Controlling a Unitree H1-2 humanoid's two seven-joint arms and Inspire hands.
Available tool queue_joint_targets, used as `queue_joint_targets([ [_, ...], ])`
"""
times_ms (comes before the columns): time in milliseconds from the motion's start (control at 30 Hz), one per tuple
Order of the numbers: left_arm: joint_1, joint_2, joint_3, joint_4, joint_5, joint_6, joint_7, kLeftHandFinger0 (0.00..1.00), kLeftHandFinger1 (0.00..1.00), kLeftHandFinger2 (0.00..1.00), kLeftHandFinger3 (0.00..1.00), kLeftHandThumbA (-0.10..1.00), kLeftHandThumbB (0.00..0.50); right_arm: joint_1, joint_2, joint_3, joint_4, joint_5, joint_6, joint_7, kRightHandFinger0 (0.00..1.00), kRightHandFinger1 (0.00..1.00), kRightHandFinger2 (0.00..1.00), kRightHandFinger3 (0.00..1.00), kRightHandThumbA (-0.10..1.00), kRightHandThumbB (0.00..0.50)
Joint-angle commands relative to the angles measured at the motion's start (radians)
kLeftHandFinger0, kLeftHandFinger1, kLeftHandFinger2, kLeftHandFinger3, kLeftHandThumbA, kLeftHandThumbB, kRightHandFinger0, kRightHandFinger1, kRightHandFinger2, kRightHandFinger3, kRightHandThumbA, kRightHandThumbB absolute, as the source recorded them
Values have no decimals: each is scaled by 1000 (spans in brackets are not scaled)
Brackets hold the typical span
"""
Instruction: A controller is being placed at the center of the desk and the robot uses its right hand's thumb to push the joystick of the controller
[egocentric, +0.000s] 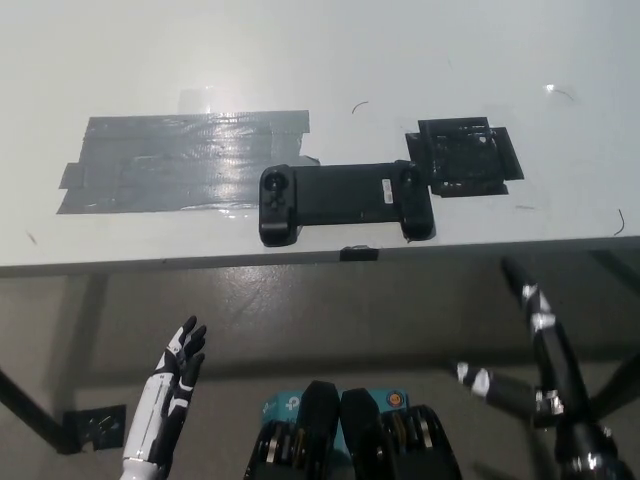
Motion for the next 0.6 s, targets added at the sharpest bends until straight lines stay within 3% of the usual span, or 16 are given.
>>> queue_joint_targets([
  [0, 11, 4, -6, -25, 10, -44, 4, 1000, 1000, 1000, 1000, 946, 19, -136, 3, -37, -30, -14, 94, -23, 1000, 1000, 1000, 1000, 1000, 293],
  [133, 12, 7, -7, -28, 7, -41, 1, 1000, 1000, 1000, 1000, 942, 23, -255, -9, -46, 36, -5, 141, -4, 1000, 1000, 1000, 1000, 982, 255],
  [233, 9, 4, -9, -26, 11, -43, 3, 1000, 1000, 1000, 1000, 939, 25, -341, -23, -51, 107, -8, 174, 4, 1000, 1000, 1000, 1000, 982, 280],
  [567, 6, 6, -16, -39, 1, -37, -6, 1000, 1000, 1000, 1000, 921, 17, -599, -30, -37, 396, -26, 240, -17, 1000, 1000, 1000, 1000, 990, 276],
])
